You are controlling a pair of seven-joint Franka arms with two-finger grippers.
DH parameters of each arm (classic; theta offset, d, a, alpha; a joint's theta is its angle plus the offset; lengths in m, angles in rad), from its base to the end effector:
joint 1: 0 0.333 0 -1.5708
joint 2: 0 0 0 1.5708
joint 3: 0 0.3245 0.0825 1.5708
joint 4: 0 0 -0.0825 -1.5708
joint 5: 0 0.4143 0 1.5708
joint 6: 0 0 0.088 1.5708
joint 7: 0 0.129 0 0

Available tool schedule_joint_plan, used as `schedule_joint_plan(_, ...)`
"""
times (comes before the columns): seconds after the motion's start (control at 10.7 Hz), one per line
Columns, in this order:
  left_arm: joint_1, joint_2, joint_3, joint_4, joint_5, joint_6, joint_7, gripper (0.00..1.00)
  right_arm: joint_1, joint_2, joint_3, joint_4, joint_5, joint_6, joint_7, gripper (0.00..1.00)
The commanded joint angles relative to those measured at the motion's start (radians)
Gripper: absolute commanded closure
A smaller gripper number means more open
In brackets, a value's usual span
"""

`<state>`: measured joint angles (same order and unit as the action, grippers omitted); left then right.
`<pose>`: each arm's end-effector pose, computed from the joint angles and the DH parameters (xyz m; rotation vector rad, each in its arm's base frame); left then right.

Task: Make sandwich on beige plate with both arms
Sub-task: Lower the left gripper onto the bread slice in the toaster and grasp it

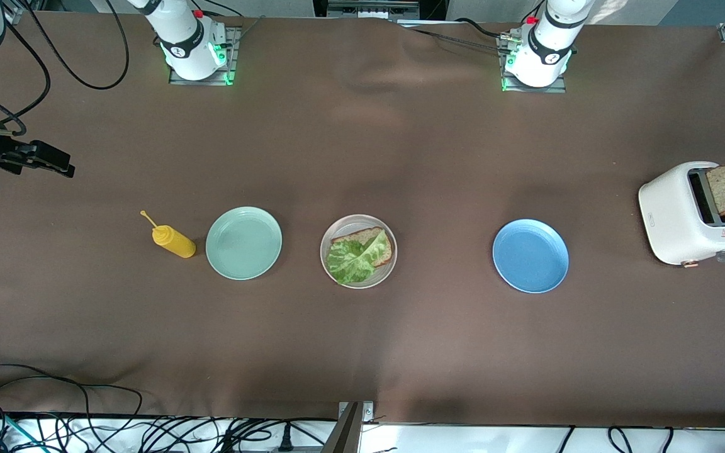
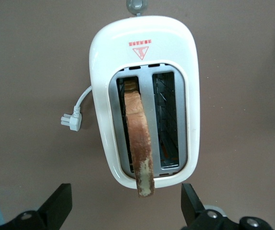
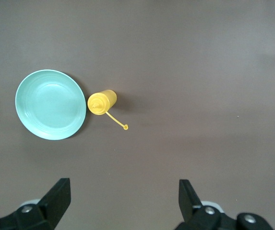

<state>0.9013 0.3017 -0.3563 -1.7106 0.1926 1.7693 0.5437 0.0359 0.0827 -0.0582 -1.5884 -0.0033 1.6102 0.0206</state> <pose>0.5281 0.3616 0.3804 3.0728 -0.0841 -0.3553 0.6093 -0.0128 0.5561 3.1314 -0.0667 -0.0952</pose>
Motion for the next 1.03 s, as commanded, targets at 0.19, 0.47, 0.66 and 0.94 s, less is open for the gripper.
schedule_joint_plan(0.19,0.005,0.057,-0.016,0.014,0.008,0.019,0.004,0.0,0.009,-0.023,0.005,0.011,-0.007,-0.068,0.027,0.0)
schedule_joint_plan(0.47,0.004,0.094,-0.018,0.014,0.007,0.045,-0.001,0.33,0.007,-0.023,-0.002,0.034,-0.006,-0.069,0.028,0.0)
schedule_joint_plan(0.66,0.002,0.093,-0.018,0.014,0.007,0.038,-0.002,0.99,0.004,-0.026,-0.038,0.057,-0.003,-0.067,0.027,0.0)
schedule_joint_plan(0.94,-0.007,0.085,-0.027,0.041,0.005,-0.023,-0.014,1.0,0.004,-0.049,-0.038,0.056,-0.003,-0.07,0.027,0.0)
